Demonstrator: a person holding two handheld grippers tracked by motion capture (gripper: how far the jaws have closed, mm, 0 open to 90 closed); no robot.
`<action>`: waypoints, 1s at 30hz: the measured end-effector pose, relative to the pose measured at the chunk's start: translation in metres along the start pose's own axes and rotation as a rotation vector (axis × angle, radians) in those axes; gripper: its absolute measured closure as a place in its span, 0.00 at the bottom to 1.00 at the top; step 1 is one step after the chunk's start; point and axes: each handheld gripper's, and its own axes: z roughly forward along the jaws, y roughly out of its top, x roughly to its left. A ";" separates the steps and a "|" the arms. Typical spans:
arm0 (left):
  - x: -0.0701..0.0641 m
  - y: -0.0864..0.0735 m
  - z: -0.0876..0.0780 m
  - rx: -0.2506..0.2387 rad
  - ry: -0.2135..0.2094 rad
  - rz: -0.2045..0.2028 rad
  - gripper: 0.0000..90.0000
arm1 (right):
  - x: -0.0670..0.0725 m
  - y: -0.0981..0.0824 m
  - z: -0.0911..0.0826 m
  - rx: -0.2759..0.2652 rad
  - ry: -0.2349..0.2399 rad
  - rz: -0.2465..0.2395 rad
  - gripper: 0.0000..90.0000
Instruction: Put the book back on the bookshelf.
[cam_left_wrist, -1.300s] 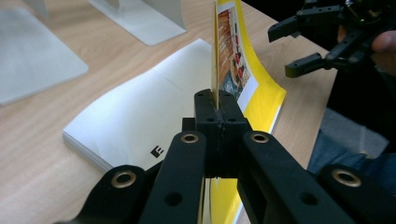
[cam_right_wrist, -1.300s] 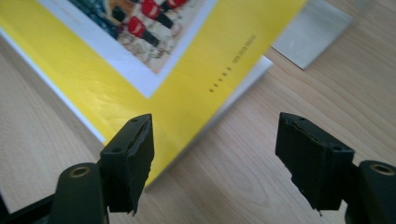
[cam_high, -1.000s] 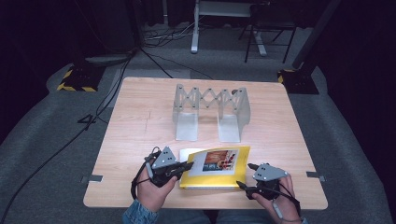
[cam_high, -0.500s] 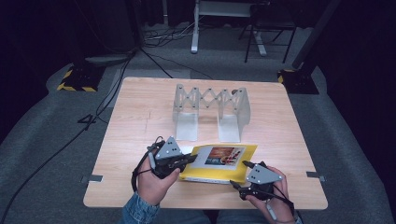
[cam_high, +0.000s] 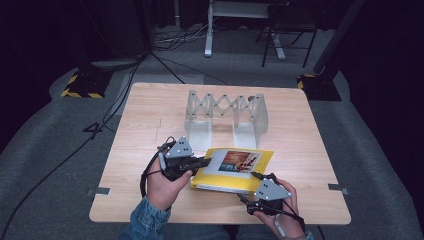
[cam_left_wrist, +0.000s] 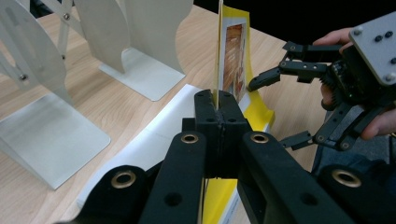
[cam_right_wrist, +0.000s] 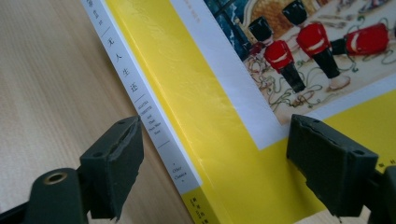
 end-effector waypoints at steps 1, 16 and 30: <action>0.001 0.001 0.001 0.000 -0.004 -0.002 1.00 | 0.000 0.000 0.001 -0.002 -0.006 -0.002 0.21; 0.016 0.017 0.020 -0.002 -0.062 -0.017 1.00 | 0.000 -0.002 0.018 0.016 -0.063 -0.052 0.20; 0.021 0.014 0.027 0.009 -0.080 -0.051 1.00 | 0.008 -0.001 0.042 0.063 -0.270 -0.306 0.20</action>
